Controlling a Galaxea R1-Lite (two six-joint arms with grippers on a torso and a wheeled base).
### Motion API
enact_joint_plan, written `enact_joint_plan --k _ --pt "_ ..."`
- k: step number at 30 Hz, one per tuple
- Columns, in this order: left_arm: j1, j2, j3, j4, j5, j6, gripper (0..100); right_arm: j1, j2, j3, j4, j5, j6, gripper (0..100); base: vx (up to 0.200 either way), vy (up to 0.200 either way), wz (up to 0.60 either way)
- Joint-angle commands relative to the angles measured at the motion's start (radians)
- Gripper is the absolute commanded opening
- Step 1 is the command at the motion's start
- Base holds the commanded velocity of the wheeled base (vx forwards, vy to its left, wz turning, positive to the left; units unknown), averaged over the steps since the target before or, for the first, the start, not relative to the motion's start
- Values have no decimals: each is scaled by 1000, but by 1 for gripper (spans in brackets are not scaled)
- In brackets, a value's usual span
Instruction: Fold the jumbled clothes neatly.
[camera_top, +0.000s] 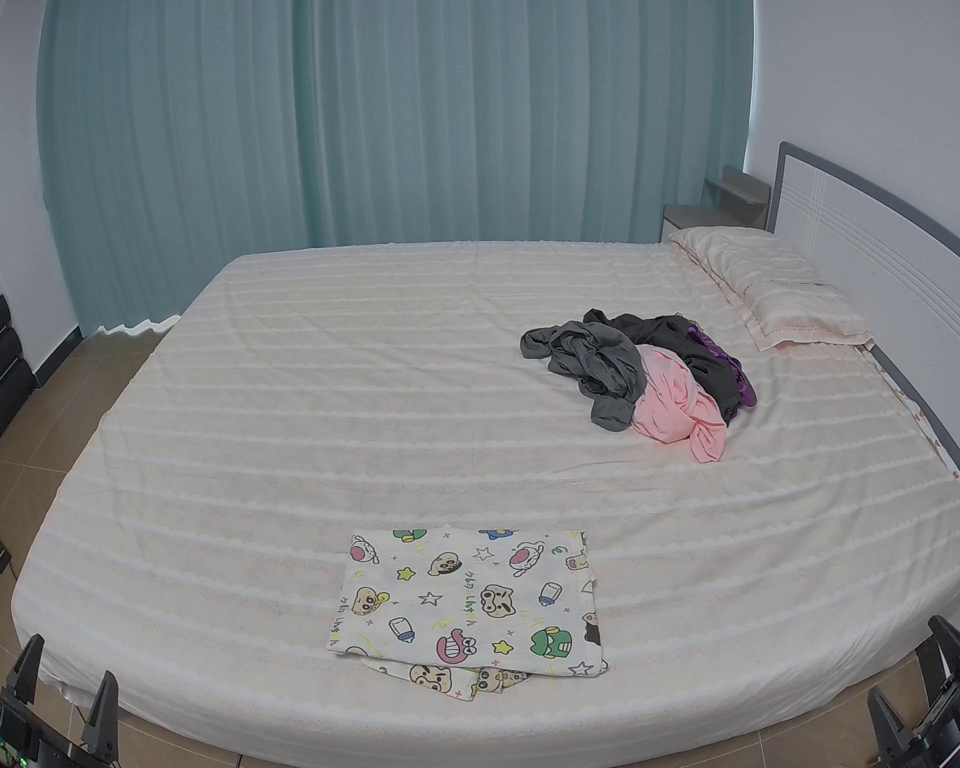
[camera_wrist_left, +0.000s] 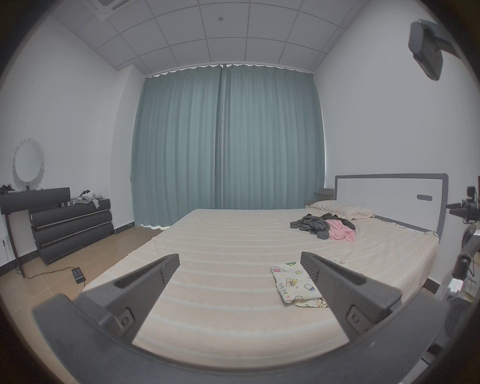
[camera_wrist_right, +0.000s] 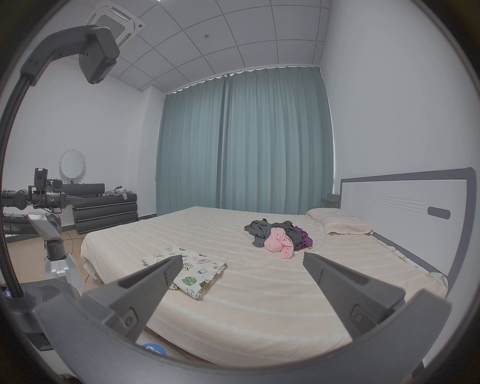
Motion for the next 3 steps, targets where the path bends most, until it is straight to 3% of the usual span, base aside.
enact_joint_plan --k 1,3 --pt "0 0 18 -1 0 4 100 0 -10 7 1 -1 26 100 0 0 0" --pt "0 -2 18 2 0 1 100 0 -10 5 4 -11 46 100 0 0 0"
